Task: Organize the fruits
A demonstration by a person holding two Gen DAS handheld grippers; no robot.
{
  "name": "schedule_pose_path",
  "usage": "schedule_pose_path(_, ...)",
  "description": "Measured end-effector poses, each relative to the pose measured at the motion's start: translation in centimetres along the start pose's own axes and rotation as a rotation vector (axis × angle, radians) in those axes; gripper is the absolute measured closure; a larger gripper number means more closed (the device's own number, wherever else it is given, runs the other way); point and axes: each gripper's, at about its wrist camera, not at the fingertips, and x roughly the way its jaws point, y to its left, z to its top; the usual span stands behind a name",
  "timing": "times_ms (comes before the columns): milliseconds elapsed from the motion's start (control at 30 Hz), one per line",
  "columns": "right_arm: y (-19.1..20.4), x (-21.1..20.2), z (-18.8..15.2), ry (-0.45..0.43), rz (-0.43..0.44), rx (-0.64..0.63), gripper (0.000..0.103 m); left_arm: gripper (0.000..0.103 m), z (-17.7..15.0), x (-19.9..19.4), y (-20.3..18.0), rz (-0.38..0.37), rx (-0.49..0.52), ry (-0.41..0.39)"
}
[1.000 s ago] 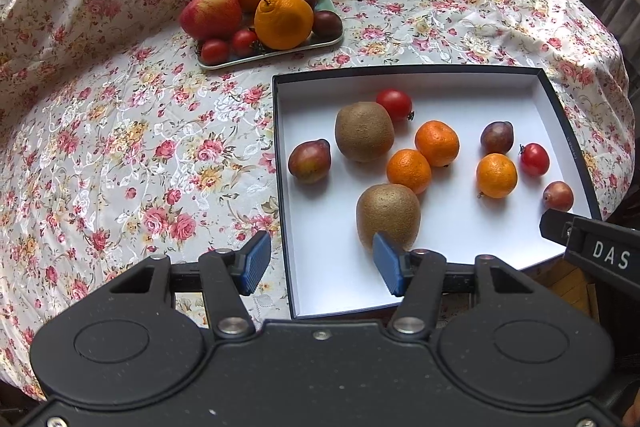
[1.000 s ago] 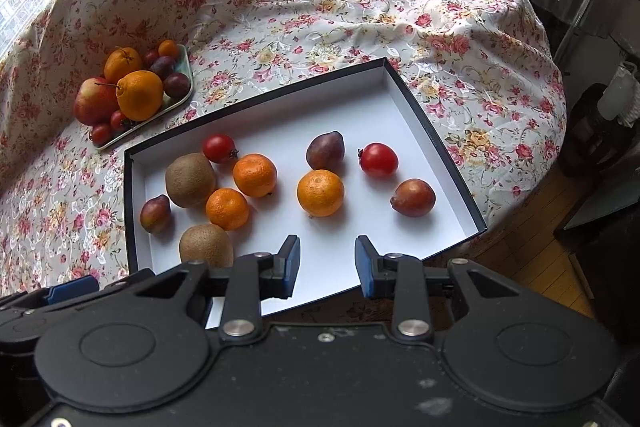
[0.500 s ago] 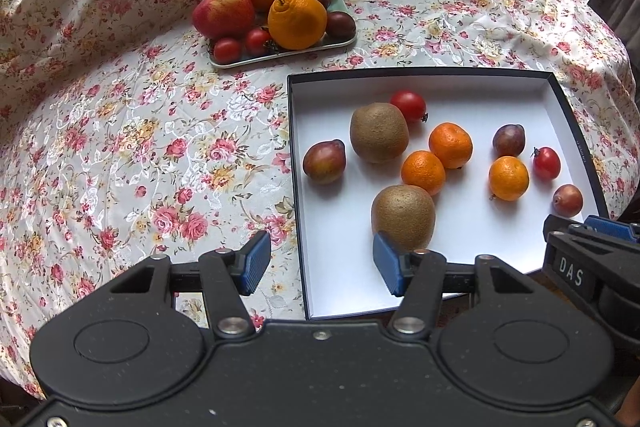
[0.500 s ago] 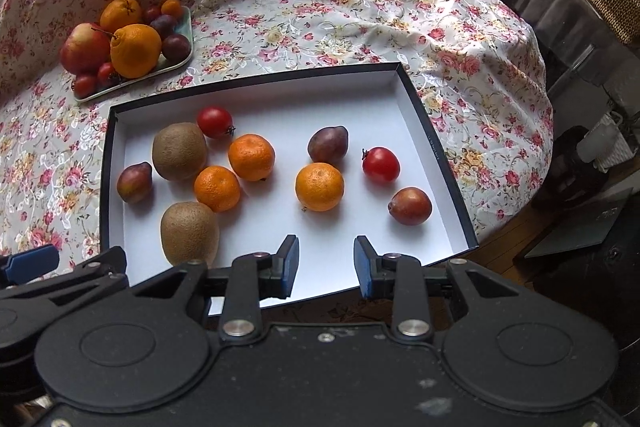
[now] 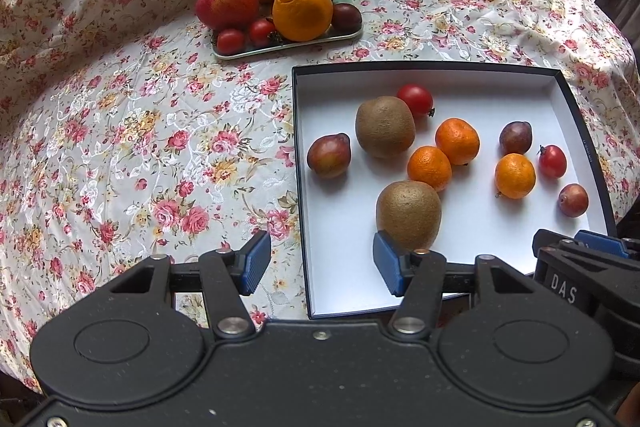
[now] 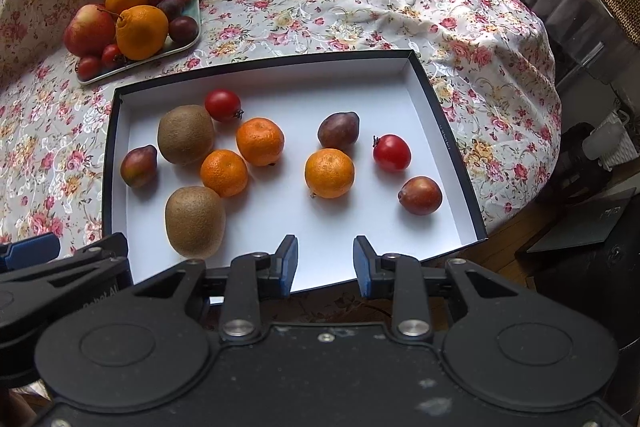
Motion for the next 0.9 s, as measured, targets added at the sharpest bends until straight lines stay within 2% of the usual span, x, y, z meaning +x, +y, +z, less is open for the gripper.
schedule_pose_path(900,-0.21,0.47,-0.03,0.04,0.02,0.031,0.072,0.041,-0.13,0.46,-0.45,0.001,0.016,0.017)
